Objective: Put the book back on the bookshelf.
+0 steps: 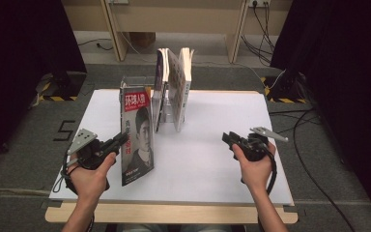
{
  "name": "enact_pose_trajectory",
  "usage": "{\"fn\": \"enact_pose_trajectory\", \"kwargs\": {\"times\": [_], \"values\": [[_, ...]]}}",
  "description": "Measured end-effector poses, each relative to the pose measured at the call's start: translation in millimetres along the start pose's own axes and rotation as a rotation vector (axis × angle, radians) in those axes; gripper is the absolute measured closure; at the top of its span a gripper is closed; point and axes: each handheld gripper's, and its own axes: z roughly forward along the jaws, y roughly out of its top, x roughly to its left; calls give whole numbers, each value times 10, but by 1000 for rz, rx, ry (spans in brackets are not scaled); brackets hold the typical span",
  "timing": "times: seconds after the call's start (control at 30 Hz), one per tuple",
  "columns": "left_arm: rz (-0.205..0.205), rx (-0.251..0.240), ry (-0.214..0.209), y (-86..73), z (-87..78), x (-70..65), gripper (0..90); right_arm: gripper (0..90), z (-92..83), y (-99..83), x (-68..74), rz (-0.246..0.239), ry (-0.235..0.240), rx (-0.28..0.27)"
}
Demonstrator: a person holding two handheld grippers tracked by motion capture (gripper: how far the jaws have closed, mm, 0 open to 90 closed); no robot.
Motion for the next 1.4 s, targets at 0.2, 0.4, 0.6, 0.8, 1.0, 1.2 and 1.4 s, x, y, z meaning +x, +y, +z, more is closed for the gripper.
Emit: {"fn": "enact_pose_trajectory", "kwargs": {"times": [0.2,0.4,0.6,0.8,1.0,1.2,1.4], "values": [[7,-18,9,69,17,49,877,667,16,-327,-445,100,-54,31],[15,-37,16,166,40,81,877,669,31,-461,-566,105,-78,41],[20,-49,28,246,56,118,877,667,59,-513,-561,102,-82,54],[11,-50,38,286,56,165,877,668,60,-517,-511,88,-84,54],[9,-39,47,341,118,208,878,668,63,-526,-516,82,-90,56],[10,-27,49,401,197,256,879,669,65,-539,-548,89,-95,59],[4,-43,76,545,302,356,879,670,71,-534,-545,90,-97,59]]}}
